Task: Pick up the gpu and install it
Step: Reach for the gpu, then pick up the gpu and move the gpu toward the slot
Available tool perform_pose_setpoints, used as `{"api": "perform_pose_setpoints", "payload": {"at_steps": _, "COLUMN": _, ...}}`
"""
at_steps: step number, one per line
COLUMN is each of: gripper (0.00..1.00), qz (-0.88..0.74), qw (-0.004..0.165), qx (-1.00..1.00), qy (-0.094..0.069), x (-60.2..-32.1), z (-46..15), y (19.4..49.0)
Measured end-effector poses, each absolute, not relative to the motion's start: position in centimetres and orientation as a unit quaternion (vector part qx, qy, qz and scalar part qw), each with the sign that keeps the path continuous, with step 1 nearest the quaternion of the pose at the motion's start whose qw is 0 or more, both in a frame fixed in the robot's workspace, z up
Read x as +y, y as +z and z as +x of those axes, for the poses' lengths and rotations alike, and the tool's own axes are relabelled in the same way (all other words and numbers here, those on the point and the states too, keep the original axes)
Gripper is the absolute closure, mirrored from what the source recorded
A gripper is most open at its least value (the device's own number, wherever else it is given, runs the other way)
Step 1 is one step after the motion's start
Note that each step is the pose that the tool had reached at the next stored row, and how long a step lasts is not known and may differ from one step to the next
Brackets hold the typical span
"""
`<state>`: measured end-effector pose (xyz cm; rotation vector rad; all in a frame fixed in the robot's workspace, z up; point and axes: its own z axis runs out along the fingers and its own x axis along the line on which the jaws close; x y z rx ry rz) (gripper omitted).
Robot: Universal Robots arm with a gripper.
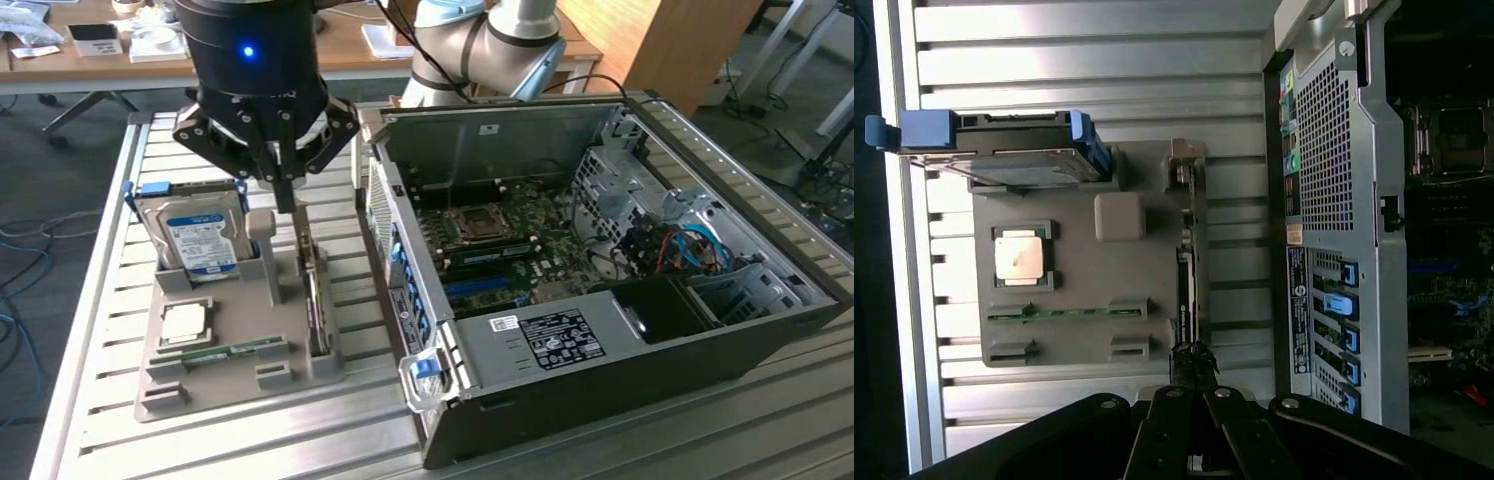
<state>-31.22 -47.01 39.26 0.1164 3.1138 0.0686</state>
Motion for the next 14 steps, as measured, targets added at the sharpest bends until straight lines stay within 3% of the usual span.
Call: {"api": "perform_pose_setpoints", "payload": {"at_steps": 14, "gripper": 0.89, "qz": 0.037, "qw": 0.013, "qx": 0.999, "qy": 0.021, "x": -47.43, "z": -31.23, "y": 38.99}}
